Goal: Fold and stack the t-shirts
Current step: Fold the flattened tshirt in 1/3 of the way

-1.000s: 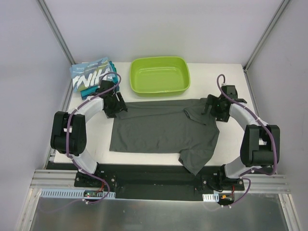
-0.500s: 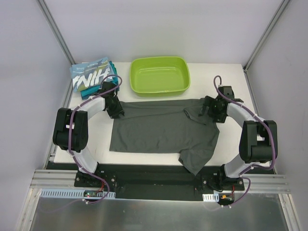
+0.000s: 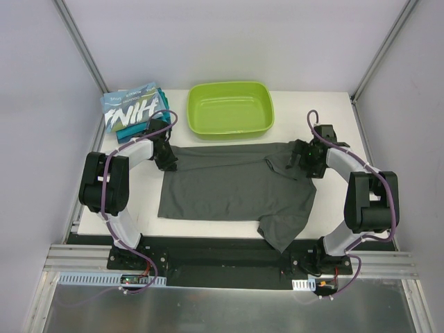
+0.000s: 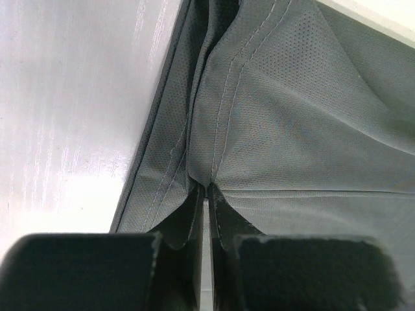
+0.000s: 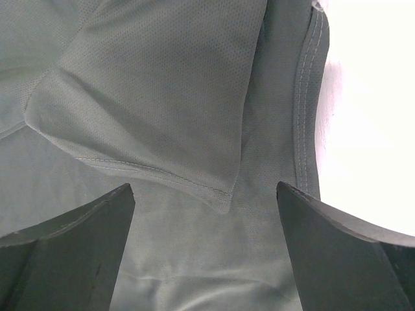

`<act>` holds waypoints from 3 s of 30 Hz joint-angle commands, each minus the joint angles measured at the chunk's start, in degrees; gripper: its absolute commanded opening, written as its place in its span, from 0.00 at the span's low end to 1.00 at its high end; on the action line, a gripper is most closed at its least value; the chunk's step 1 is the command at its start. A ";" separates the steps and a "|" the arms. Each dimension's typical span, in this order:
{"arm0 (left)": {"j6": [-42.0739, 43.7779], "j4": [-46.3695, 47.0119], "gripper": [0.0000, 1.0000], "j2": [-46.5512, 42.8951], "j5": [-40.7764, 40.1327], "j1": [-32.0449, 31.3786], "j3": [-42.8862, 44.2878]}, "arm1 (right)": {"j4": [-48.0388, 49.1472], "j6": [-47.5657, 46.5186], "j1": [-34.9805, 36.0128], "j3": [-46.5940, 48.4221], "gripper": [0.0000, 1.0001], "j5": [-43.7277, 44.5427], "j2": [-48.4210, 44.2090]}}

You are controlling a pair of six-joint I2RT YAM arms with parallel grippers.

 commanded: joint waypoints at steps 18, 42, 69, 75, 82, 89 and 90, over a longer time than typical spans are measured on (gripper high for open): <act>1.55 -1.92 0.04 -2.93 -0.53 -0.50 3.39 | 1.19 2.19 0.60 0.18 0.80 -7.52 2.63; 2.08 -2.36 0.00 -3.89 -0.97 -0.68 5.68 | 0.58 3.77 1.48 2.46 0.48 0.29 3.69; 2.51 -2.53 0.00 -3.45 -0.71 -0.59 5.59 | 0.49 3.51 2.00 4.75 0.42 -2.77 2.28; 2.16 -2.45 0.00 -3.37 -1.15 -0.59 5.76 | -0.74 5.53 2.01 3.96 0.17 0.47 3.69; 2.25 -2.45 0.00 -3.45 -1.67 -0.59 6.55 | 0.58 6.68 2.00 1.32 0.00 1.80 -0.08; 2.34 -2.53 0.00 -4.86 -4.83 -0.41 7.17 | 0.05 6.94 2.00 -1.66 0.00 3.29 -7.29; 2.25 -2.62 0.00 -4.95 -5.01 -0.33 7.43 | -0.30 7.03 2.00 -1.93 0.00 3.29 -8.69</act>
